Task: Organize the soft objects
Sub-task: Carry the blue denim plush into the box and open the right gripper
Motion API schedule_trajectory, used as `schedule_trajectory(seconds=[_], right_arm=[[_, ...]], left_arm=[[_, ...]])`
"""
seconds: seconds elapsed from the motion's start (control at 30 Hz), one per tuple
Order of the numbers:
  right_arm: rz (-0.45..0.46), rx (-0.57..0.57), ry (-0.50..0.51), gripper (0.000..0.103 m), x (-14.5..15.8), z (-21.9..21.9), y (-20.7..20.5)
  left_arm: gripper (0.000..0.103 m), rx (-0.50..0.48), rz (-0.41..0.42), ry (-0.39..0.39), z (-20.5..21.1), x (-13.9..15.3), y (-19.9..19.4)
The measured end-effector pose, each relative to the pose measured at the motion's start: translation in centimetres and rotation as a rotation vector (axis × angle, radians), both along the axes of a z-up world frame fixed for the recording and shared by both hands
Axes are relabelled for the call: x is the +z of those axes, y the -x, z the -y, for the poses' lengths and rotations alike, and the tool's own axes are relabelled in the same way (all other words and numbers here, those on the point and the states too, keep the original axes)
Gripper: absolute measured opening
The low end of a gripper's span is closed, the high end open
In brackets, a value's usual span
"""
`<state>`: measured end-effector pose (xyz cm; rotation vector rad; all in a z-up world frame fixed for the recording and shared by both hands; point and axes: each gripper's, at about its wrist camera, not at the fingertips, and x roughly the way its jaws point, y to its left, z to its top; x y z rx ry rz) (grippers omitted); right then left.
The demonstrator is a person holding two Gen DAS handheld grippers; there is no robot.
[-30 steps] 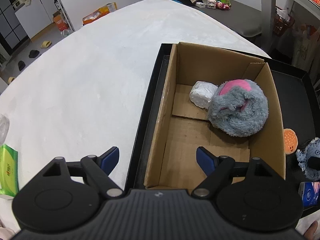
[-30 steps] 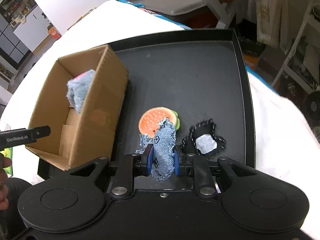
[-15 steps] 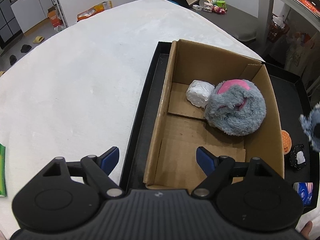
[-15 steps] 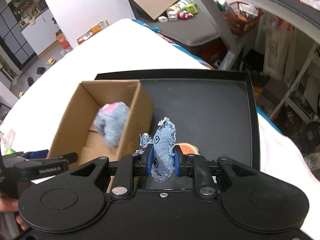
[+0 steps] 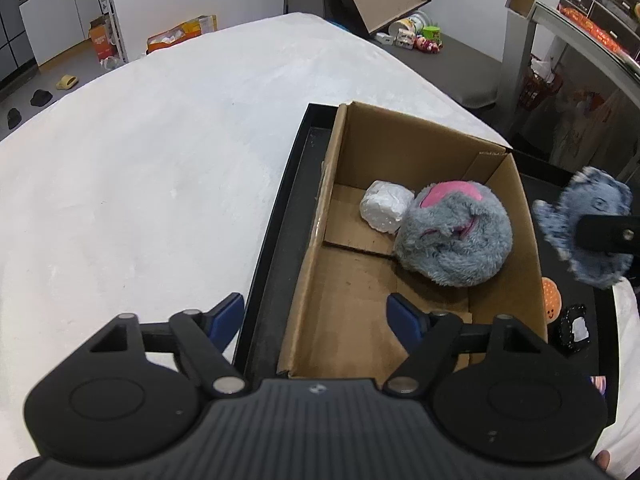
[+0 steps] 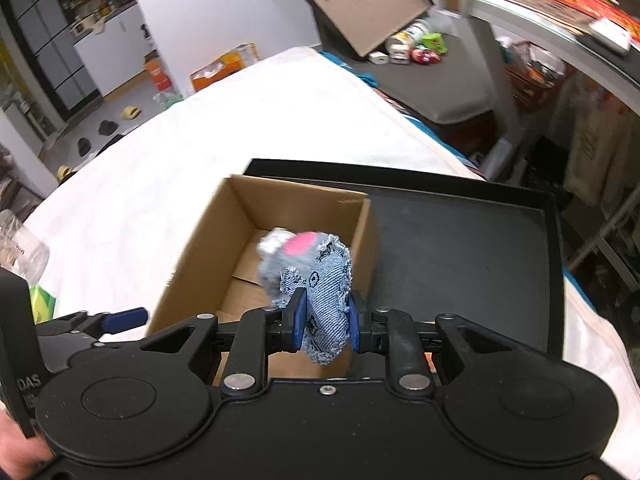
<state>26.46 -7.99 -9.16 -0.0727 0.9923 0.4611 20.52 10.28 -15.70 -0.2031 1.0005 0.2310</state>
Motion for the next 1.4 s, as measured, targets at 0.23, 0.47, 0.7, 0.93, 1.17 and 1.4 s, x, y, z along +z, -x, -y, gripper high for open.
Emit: schedule_trajectory(seconds=[0.23,0.47,0.7,0.93,1.17,1.4], right_arm=[[0.015,0.061,0.004,0.021,0.2,-3.0,0.0],[0.027,0.104,0.022,0.022,-0.1,-5.2,-0.3],[0.035,0.124,0.021,0.022,-0.6,-6.8,-0.7],[0.015,0.139,0.009,0.022,-1.6,-8.1,-0.9],[-0.003,0.145,-0.018,0.026,-2.3,-8.9,-1.0],[0.015,0.139,-0.012,0.047,-1.7,-8.6,-1.1]], left_arm=[[0.033,0.018,-0.007,0.051,-0.8,-0.3,0.0],[0.017,0.029,-0.007,0.071,-1.3,-1.0,0.3],[0.012,0.015,-0.004,0.076,-1.7,-0.9,0.8],[0.012,0.012,-0.003,0.066,-1.8,-0.8,1.5],[0.012,0.015,-0.009,0.077,-2.2,-0.8,1.4],[0.013,0.017,-0.036,0.088,-2.2,-0.7,0.8]])
